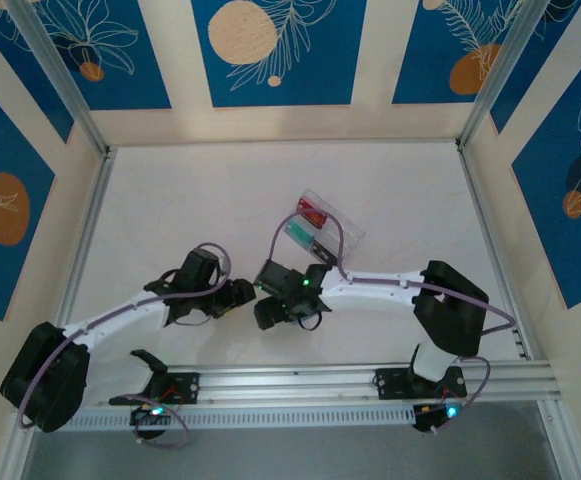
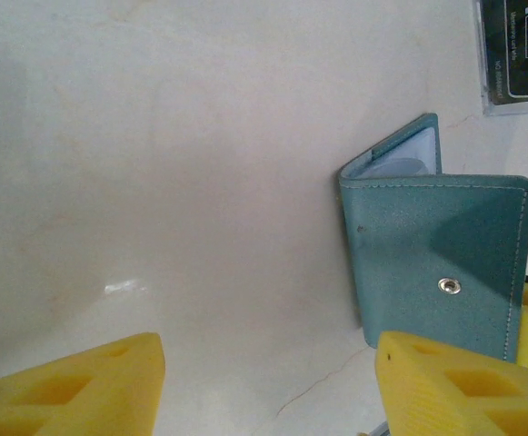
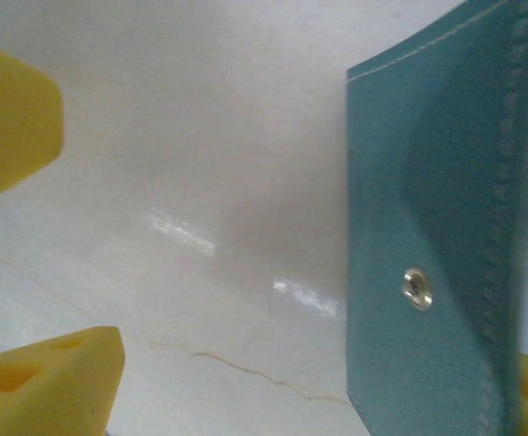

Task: Put the credit cards into the card holder
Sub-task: Open the card holder at the center of the table.

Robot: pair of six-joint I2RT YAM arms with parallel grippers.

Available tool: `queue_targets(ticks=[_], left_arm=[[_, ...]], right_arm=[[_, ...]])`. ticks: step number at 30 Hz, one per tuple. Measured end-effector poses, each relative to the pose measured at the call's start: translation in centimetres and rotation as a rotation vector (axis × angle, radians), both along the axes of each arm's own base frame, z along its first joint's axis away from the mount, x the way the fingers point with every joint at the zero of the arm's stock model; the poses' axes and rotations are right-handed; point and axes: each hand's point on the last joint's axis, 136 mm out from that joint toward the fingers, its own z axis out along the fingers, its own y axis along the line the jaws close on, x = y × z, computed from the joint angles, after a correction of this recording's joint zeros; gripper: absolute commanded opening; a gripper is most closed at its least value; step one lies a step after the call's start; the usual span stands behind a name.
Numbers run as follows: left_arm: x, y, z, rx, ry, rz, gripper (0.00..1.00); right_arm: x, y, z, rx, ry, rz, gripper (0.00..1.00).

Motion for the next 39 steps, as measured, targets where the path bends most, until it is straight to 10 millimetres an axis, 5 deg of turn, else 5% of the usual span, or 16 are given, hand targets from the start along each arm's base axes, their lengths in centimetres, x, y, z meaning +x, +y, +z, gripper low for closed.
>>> queue_targets(ticks=[5,21,29,39], left_arm=[[-0.1,-0.1,-0.4,0.007,0.006,-0.015,0.63],[1.1,-1.1,1.7,-0.025,-0.044,-0.053,0.65],[0.9,-0.5,1.5,0.017,-0.009,-0.063,0.67],[0.9,0.5,2.2,0.052,-0.001,-0.038,0.68]], right_arm=[[-0.1,-0.4,0.7,0.000,-0.005,0.004,0.54],[-1.0,2.0,0.6,-0.041,-0.064,0.097,0.18],[0.2,2.1,0.3,-0.189,-0.144,0.086,0.13],[0.6,2.8,0.6,-0.173,-0.179,0.091,0.12]])
